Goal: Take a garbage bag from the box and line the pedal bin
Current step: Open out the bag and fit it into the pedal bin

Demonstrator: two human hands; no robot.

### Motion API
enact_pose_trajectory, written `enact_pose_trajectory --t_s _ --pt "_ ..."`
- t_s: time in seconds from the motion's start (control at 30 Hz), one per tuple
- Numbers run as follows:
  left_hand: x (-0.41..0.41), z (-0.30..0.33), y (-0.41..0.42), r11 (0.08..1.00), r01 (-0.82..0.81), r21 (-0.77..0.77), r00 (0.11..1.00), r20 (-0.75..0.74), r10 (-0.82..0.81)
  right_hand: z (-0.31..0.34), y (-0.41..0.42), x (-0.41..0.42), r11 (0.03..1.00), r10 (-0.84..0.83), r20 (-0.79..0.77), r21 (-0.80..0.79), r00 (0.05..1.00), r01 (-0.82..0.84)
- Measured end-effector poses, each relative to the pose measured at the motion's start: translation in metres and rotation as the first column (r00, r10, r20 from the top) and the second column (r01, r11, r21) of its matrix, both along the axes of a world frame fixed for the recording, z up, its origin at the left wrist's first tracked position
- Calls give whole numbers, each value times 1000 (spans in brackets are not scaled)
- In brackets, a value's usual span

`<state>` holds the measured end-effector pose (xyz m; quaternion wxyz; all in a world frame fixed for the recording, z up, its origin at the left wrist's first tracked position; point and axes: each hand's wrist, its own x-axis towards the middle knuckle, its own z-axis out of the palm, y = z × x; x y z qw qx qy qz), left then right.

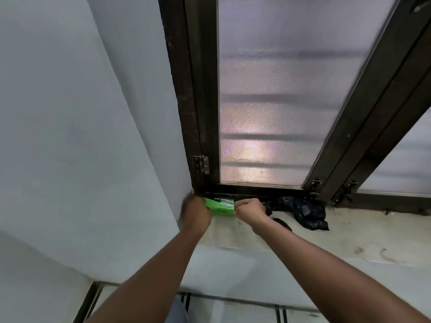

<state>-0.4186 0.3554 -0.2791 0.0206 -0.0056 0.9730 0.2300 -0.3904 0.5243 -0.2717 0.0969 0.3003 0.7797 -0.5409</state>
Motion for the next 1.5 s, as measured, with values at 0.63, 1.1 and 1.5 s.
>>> enact_pose_trajectory --t_s 0.63,1.1,1.5 --pt "65 8 64 777 188 600 918 174 -356 -3 76 77 995 94 -20 -37 995 -95" --pt "102 45 70 668 74 741 986 44 -159 47 70 113 820 -40 -115 -572 993 -33" --pt "125 79 34 456 -42 889 999 34 25 68 25 147 883 421 -191 -135 887 -449"
